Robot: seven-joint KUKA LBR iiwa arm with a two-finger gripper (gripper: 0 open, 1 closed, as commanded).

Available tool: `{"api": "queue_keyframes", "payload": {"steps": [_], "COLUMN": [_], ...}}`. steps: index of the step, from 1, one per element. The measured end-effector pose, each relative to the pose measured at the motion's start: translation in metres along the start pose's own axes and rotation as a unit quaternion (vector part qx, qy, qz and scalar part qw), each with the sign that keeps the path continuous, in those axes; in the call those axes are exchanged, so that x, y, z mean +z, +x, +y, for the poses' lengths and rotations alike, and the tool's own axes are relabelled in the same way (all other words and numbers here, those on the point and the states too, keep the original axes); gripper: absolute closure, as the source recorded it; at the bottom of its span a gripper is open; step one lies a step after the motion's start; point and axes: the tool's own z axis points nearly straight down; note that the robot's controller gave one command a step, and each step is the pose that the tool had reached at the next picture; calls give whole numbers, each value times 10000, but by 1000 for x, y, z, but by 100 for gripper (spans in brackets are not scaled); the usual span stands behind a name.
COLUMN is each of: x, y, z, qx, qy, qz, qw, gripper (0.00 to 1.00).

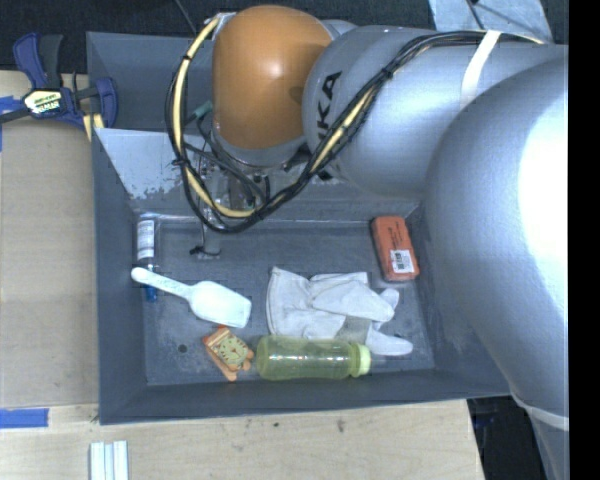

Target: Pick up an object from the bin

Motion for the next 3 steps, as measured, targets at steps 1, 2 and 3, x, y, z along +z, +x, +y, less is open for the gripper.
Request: {"api": "queue_keyframes", "payload": {"steps": [1,2,3], "x": [52,103,104], "y": [29,58,63], "z": [-11,-17,-57], "qx": [-323,-73,-440], "qy": [-3,2,2], "qz": [-24,4,-4], "qw": [9995,10000,9990], "gripper": [0,0,100]}}
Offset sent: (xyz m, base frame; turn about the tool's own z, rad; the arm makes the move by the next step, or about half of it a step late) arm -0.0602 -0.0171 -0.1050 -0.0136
